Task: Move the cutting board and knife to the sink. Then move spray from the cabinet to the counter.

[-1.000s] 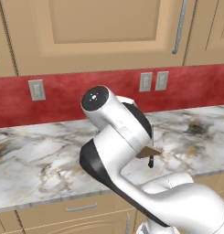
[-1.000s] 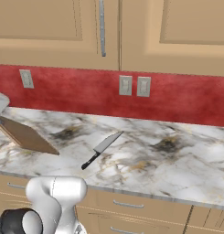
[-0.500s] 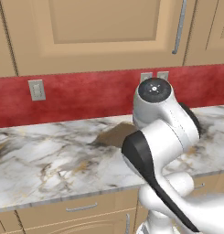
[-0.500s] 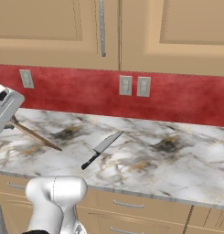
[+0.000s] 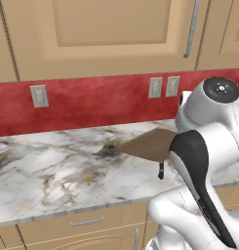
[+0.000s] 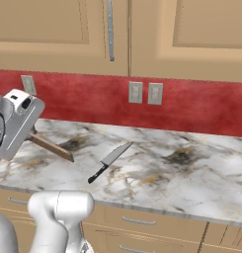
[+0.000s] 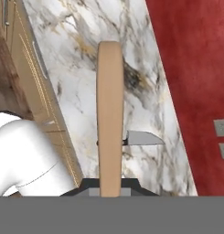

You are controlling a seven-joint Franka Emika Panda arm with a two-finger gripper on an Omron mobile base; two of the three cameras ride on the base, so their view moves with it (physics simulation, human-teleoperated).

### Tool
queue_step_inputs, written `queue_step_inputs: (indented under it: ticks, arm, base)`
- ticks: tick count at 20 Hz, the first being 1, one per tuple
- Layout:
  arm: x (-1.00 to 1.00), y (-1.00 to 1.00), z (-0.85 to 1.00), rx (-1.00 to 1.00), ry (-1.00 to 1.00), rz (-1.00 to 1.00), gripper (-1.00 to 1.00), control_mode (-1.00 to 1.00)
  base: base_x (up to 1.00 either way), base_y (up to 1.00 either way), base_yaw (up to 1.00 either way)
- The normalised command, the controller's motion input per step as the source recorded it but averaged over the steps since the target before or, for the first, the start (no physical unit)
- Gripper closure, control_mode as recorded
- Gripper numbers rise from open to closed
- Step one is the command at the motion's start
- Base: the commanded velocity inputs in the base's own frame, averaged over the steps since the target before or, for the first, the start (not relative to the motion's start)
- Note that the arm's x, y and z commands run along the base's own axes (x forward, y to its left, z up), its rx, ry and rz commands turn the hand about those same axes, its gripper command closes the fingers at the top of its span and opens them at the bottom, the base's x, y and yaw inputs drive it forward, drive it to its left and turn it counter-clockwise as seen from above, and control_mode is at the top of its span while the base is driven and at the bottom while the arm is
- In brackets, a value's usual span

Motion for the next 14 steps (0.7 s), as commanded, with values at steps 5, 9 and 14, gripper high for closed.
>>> queue_step_inputs:
  ticks: [5, 9, 14]
  arm:
    - [-0.18, -0.5, 0.18, 0.02, 0.13, 0.02, 1.0, -1.0]
    - [0.0, -0.31, 0.01, 0.0, 0.06, 0.0, 1.0, -1.0]
    - [0.0, -0.27, -0.15, 0.0, 0.0, 0.02, 1.0, -1.0]
  base:
    - [0.0, 0.0, 0.0]
    - [0.0, 0.0, 0.0]
    - [0.0, 0.0, 0.0]
